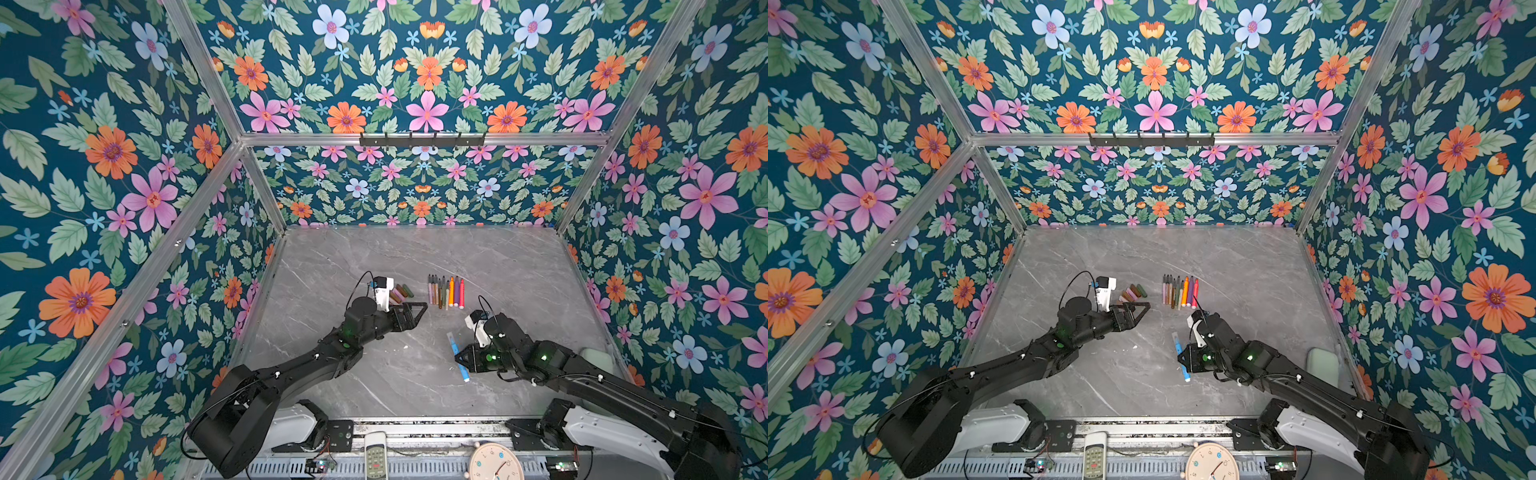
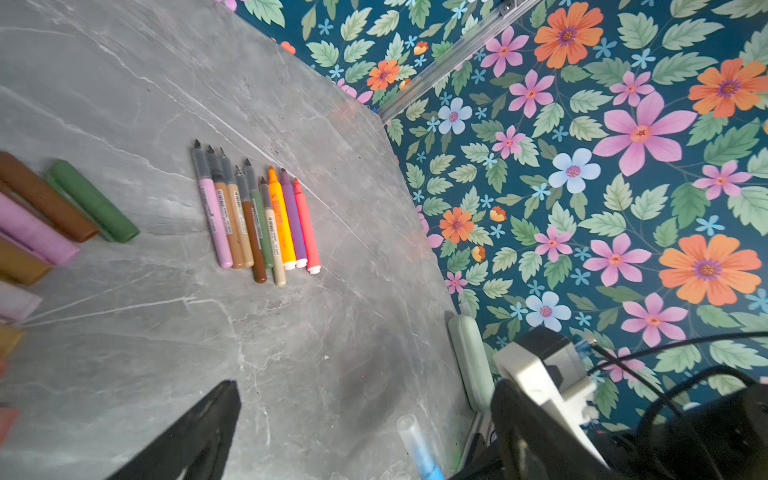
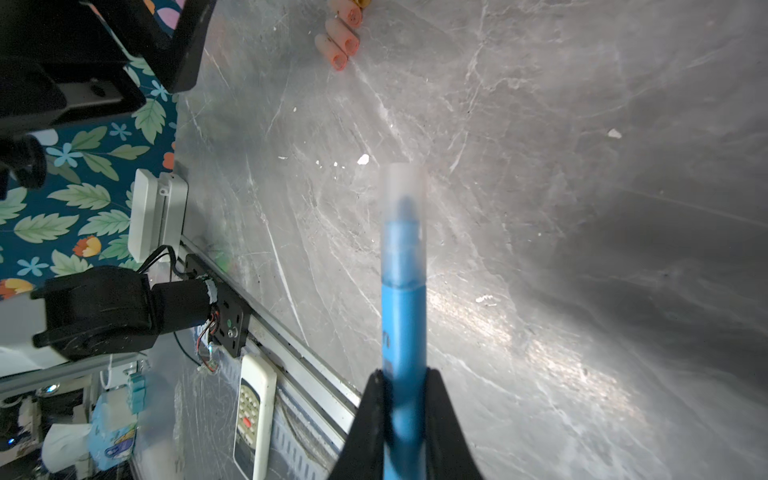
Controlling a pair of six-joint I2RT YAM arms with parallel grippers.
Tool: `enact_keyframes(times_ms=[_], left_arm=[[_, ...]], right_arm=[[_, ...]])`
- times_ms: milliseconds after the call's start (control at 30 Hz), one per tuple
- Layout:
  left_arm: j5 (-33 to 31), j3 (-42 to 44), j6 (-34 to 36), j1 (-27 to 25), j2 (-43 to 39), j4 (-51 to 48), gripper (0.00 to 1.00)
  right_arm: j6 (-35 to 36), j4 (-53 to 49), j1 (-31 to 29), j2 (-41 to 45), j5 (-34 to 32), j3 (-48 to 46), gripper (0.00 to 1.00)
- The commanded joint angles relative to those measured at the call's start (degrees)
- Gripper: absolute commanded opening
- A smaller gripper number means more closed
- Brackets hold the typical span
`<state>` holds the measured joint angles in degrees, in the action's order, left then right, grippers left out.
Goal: Open the pen caps
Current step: 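Lift the blue marker toward the left gripper while the left reaches to meet it, then close the left gripper on the blue marker's cap while the right holds the body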
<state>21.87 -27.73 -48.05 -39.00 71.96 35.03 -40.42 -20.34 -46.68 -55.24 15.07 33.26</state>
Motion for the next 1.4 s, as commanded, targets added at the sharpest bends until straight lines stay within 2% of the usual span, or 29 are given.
enact_keyframes(times_ms=[0,100,233,400,567,733,867,967,1067,1167,1200,1267,1300,1367], left_arm=[[4.5,-0.5,-1.8,0.0,1.7,3.5,0.82],[7.4,-1.8,-4.1,-0.1,5.5,5.2,0.77],[13.1,-3.6,-8.6,-1.1,11.7,12.7,0.63],[14.7,-5.2,-11.7,-2.7,15.5,16.4,0.49],[14.0,-5.2,-12.7,-3.9,16.2,17.0,0.45],[14.2,-5.1,-13.5,-4.7,16.0,17.6,0.31],[13.7,-4.8,-13.3,-4.7,15.3,17.2,0.3],[14.0,-5.0,-13.2,-4.7,15.2,17.1,0.21],[14.8,-4.9,-13.5,-4.8,15.2,18.7,0.03],[15.1,-4.7,-14.0,-4.9,14.7,19.4,0.0],[15.0,-4.7,-13.9,-4.9,14.3,19.2,0.0],[14.4,-4.6,-13.2,-4.9,13.2,18.3,0.0],[13.4,-4.5,-12.4,-4.9,12.1,16.6,0.0],[10.0,-4.5,-9.8,-4.9,9.3,12.2,0.0]], right_arm=[[-0.1,3.6,0.0,-0.1,2.8,0.7,0.1],[1.7,2.7,-0.1,-0.8,3.1,2.8,0.1],[4.9,0.9,0.0,-3.4,1.7,6.0,0.1],[6.9,0.8,-0.1,-6.1,-0.1,9.1,0.09],[9.2,-1.2,0.0,-8.1,-1.4,12.0,0.1],[10.4,-2.6,-0.1,-9.0,-2.5,13.7,0.09],[10.2,-2.3,0.0,-9.0,-2.2,13.5,0.1],[10.1,-2.2,0.0,-9.0,-2.8,13.1,0.1],[10.0,-2.5,-0.1,-8.7,-3.7,13.0,0.1],[9.5,-2.5,0.0,-7.6,-5.3,12.6,0.11],[9.5,-2.4,0.0,-7.1,-5.5,12.5,0.18],[9.1,-1.7,0.0,-6.4,-5.4,11.8,0.42],[8.8,-0.9,0.0,-6.0,-4.8,11.2,0.5],[8.1,1.4,0.0,-5.4,-3.1,9.7,0.52]])
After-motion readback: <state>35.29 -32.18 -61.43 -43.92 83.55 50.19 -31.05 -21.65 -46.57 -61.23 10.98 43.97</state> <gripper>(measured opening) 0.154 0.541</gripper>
